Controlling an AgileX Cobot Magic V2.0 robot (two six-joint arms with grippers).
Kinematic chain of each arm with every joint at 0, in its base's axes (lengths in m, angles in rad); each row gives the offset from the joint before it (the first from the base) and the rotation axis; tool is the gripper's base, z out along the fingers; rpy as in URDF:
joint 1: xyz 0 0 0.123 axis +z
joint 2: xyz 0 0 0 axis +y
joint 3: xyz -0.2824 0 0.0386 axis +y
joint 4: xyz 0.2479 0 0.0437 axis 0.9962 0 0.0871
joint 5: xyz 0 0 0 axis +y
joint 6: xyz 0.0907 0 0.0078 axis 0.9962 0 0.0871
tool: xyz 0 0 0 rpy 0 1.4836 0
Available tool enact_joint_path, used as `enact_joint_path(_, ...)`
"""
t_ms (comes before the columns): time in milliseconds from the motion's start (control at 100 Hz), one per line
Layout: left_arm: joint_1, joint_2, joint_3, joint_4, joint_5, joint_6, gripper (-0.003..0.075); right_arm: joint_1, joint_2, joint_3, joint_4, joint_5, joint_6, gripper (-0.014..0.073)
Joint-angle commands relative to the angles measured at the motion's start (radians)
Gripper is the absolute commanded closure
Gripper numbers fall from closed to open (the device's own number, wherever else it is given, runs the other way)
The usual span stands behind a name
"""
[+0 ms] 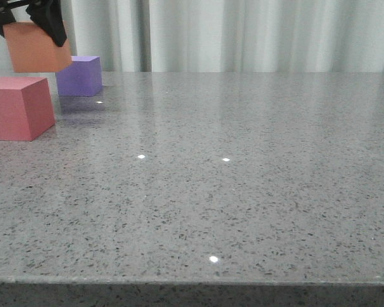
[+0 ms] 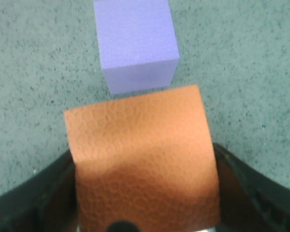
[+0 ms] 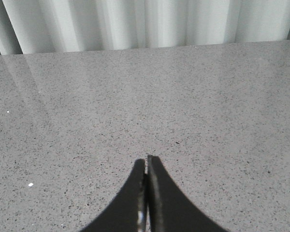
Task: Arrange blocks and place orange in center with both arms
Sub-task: 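Lift the orange cube with the left gripper and carry it toward the purple cube, then set the orange cube between the pink and purple cubes, open left gripper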
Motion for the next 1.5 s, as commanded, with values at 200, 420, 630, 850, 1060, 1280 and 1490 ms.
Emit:
enact_joint_path(200, 0.003, -0.041, -0.011, -0.024, -0.081, 0.019, 0.0362, -0.004, 0.002, -0.028, -0.006, -0.082, -0.002, 0.0660)
enact_joint_path(420, 0.003, 0.000, 0.027, -0.024, -0.113, 0.023, 0.0362, -0.004, 0.002, -0.028, -0.006, -0.082, -0.002, 0.0660)
enact_joint_path(630, 0.003, 0.047, 0.029, -0.024, -0.122, 0.023, 0.0362, -0.004, 0.002, -0.028, -0.006, -0.082, -0.002, 0.0660)
enact_joint_path(850, 0.003, 0.055, 0.029, -0.024, -0.122, 0.023, 0.0337, -0.004, 0.002, -0.028, -0.006, -0.082, -0.002, 0.0660)
enact_joint_path(1060, 0.003, 0.055, 0.029, -0.024, -0.117, 0.023, 0.0062, -0.004, 0.002, -0.028, -0.006, -0.082, -0.002, 0.0660)
enact_joint_path(1280, 0.003, 0.027, 0.029, -0.020, -0.117, 0.023, 0.0050, -0.004, 0.002, -0.028, -0.006, -0.082, -0.002, 0.0660)
enact_joint_path(1490, 0.003, -0.075, 0.031, -0.017, -0.099, 0.023, 0.0050, -0.004, 0.002, -0.028, -0.006, -0.082, -0.002, 0.0660)
